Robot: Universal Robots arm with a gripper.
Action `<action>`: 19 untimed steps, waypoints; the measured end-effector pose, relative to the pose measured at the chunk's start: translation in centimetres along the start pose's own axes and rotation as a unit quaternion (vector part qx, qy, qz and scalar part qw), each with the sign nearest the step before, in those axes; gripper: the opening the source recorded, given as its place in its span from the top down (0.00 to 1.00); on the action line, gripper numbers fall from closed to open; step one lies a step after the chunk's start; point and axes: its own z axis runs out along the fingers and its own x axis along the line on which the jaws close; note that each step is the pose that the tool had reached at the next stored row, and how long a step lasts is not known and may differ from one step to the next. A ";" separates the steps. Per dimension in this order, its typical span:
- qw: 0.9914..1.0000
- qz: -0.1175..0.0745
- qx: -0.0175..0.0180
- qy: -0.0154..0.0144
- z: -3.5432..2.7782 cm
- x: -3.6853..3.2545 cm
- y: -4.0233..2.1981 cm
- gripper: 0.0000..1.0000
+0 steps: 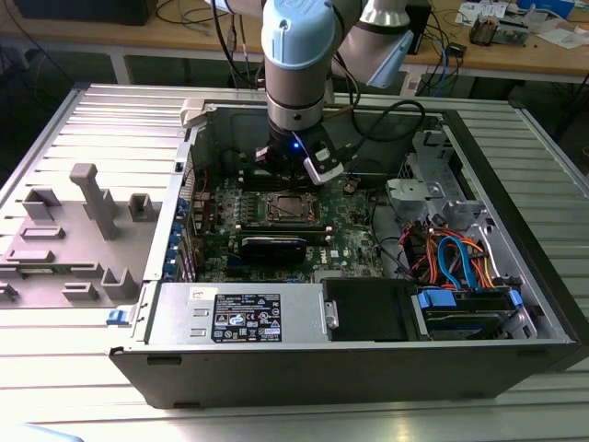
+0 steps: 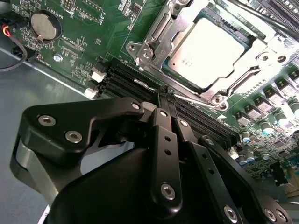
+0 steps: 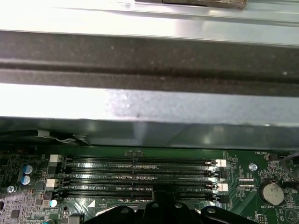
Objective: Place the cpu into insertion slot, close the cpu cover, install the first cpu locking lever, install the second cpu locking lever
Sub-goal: 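Install the first cpu locking lever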
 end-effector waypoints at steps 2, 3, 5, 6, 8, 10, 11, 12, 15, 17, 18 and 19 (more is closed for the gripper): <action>1.000 0.000 -0.001 0.000 0.01 -0.04 0.00 0.89; 1.000 0.000 -0.001 0.000 0.01 -0.14 -0.01 0.89; 1.000 0.000 -0.001 0.000 0.02 -0.27 -0.02 0.89; 1.000 0.000 -0.001 0.000 0.02 -0.33 -0.02 0.89; 1.000 0.000 -0.001 0.000 0.03 -0.36 -0.02 0.89; 1.000 0.000 -0.001 0.000 0.09 -0.39 -0.03 0.89; 1.000 0.000 -0.001 0.000 0.12 -0.39 -0.04 0.89; 1.000 0.000 -0.001 0.000 0.16 -0.41 -0.05 0.89; 1.000 0.000 0.000 0.000 0.30 -0.49 -0.09 0.89; 1.000 0.000 0.000 0.000 0.42 -0.58 -0.12 0.89; 1.000 0.000 0.000 0.000 0.45 -0.61 -0.13 0.89; 1.000 0.000 0.000 0.000 0.48 -0.65 -0.14 0.89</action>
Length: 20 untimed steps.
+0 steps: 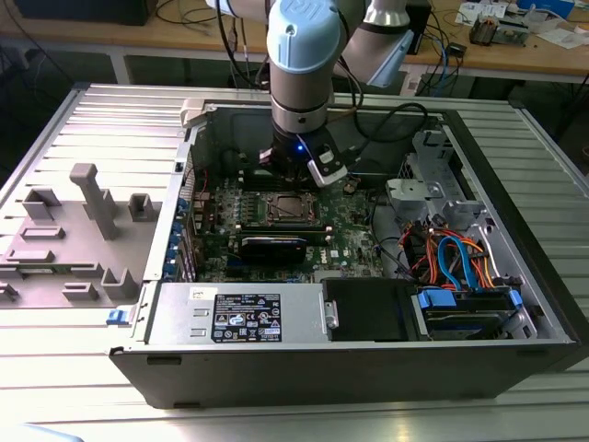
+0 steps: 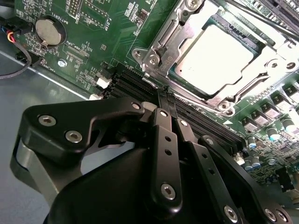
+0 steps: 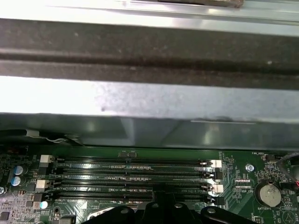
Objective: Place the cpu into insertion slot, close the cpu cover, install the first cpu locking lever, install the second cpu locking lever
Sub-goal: 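Install the first cpu locking lever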
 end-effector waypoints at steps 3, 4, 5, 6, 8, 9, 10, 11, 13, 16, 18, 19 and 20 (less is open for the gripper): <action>1.000 0.000 0.000 0.000 0.05 -0.15 -0.02 0.89; 1.000 0.000 0.000 0.000 0.06 -0.19 -0.02 0.89; 1.000 0.000 0.000 0.000 0.06 -0.23 -0.02 0.89; 1.000 0.000 0.000 0.000 0.08 -0.28 -0.02 0.89; 1.000 0.000 0.001 0.000 0.14 -0.29 -0.04 0.89; 1.000 0.000 0.001 0.000 0.16 -0.30 -0.04 0.89; 1.000 0.000 0.001 0.000 0.18 -0.30 -0.05 0.89; 1.000 0.000 0.002 0.000 0.21 -0.30 -0.06 0.89; 1.000 0.000 0.002 0.000 0.25 -0.30 -0.07 0.89; 1.000 0.000 0.002 0.000 0.29 -0.32 -0.08 0.89; 1.000 0.000 0.002 0.000 0.33 -0.32 -0.09 0.89; 1.000 0.000 0.002 0.000 0.35 -0.33 -0.09 0.89; 1.000 0.000 0.002 0.000 0.37 -0.34 -0.10 0.89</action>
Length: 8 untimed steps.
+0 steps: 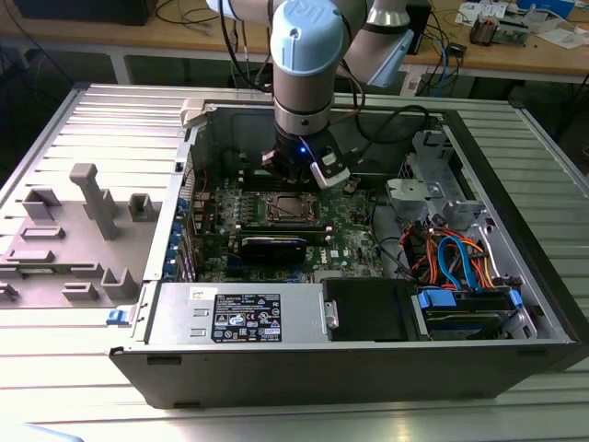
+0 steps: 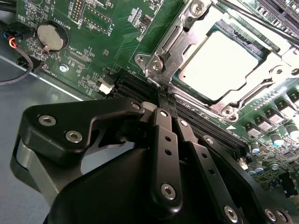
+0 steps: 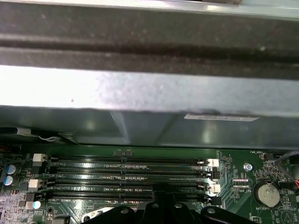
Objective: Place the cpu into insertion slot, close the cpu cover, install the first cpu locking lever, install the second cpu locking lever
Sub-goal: 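Install the first cpu locking lever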
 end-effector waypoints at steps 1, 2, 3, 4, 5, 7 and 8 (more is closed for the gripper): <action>1.000 0.000 0.000 0.000 0.04 0.00 -0.01 0.89; 1.000 0.000 0.000 0.000 0.09 -0.01 -0.02 0.89; 1.000 0.000 0.000 0.000 0.11 -0.01 -0.02 0.89; 1.000 0.000 0.001 0.000 0.13 -0.02 -0.03 0.89; 1.000 0.000 0.001 0.000 0.16 -0.03 -0.05 0.89; 1.000 0.000 0.001 0.000 0.21 -0.04 -0.06 0.89; 1.000 0.000 0.001 0.000 0.23 -0.04 -0.06 0.89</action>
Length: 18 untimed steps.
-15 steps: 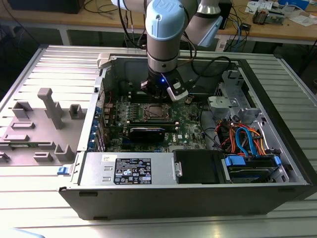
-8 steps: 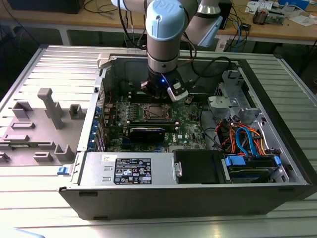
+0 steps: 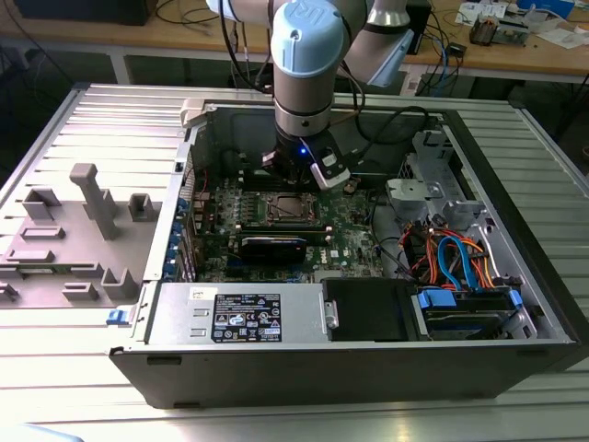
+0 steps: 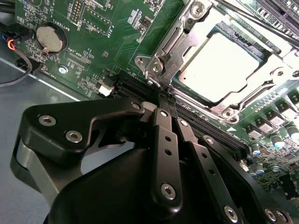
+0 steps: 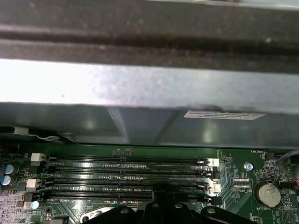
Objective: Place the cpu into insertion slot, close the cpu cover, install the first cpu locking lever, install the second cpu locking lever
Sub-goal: 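Install the first cpu locking lever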
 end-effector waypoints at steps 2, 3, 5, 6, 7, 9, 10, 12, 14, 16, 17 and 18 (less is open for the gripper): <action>1.000 0.000 0.000 0.000 0.05 0.00 -0.01 0.89; 1.000 0.000 0.001 0.000 0.08 0.00 -0.02 0.89; 1.000 0.000 0.001 0.000 0.14 0.00 -0.04 0.89; 1.000 0.000 0.001 0.000 0.19 0.00 -0.05 0.89; 1.000 0.000 0.001 0.000 0.24 0.01 -0.06 0.89; 1.000 0.000 0.002 0.000 0.29 0.01 -0.07 0.89; 1.000 0.000 0.002 0.000 0.29 0.01 -0.07 0.89; 1.000 0.000 0.001 0.000 0.14 0.00 -0.03 0.89; 1.000 0.000 0.000 0.000 -0.07 -0.03 0.05 0.89; 1.000 0.000 0.001 0.000 -0.42 -0.04 0.11 0.89; 1.000 0.000 0.001 0.000 -0.54 -0.05 0.13 0.89; 1.000 0.000 0.001 0.000 -0.63 -0.05 0.16 0.89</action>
